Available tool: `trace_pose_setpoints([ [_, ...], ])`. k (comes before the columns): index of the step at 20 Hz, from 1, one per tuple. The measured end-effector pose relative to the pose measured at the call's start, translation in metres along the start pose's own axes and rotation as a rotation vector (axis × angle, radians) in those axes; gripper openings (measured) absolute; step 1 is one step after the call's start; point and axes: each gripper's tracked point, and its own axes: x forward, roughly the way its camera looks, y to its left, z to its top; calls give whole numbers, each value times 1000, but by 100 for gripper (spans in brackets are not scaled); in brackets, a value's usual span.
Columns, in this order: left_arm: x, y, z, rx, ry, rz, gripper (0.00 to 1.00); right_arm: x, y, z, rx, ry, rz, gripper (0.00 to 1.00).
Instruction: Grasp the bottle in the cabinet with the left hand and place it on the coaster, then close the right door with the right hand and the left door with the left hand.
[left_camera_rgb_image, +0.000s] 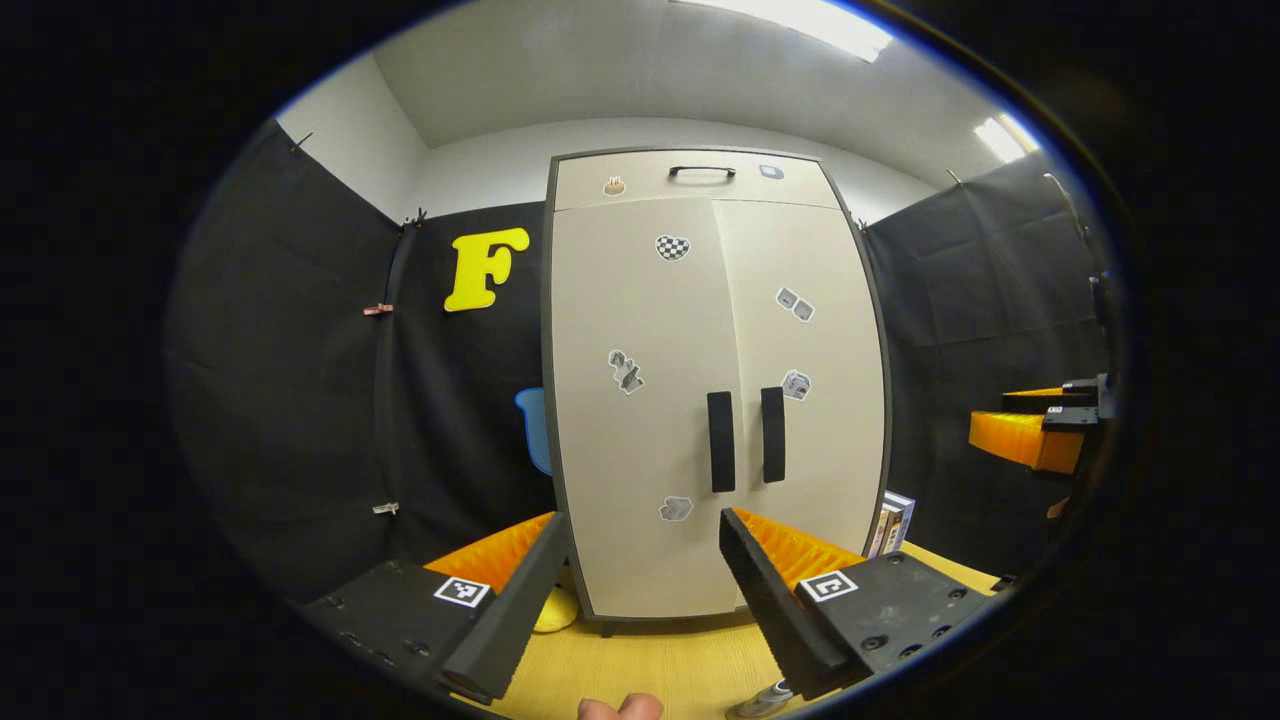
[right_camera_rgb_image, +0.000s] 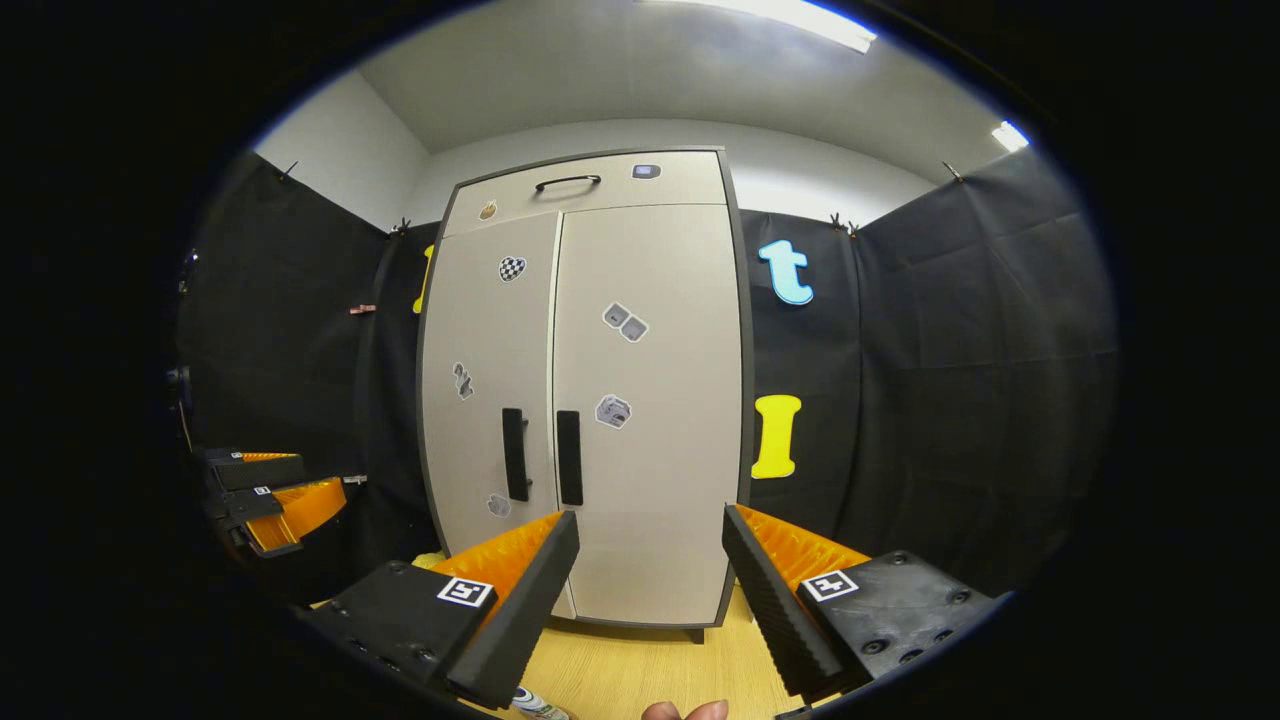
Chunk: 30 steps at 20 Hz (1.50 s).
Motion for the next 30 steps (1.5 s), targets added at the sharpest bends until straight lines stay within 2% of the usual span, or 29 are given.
trace_pose_setpoints([
  [19, 3, 5, -5, 0, 0, 21, 96, 1, 7, 1, -7, -4, -2, 96],
  [24, -1, 5, -11, -61, 2, 30, 96, 1, 8, 2, -11, -11, -6, 96],
  [26, -1, 8, -9, -45, -14, 51, 96, 1, 9, 2, -11, -11, -9, 96],
  [30, 2, 9, -5, 4, -29, 36, 97, 3, 8, 1, -18, -14, -19, 96],
])
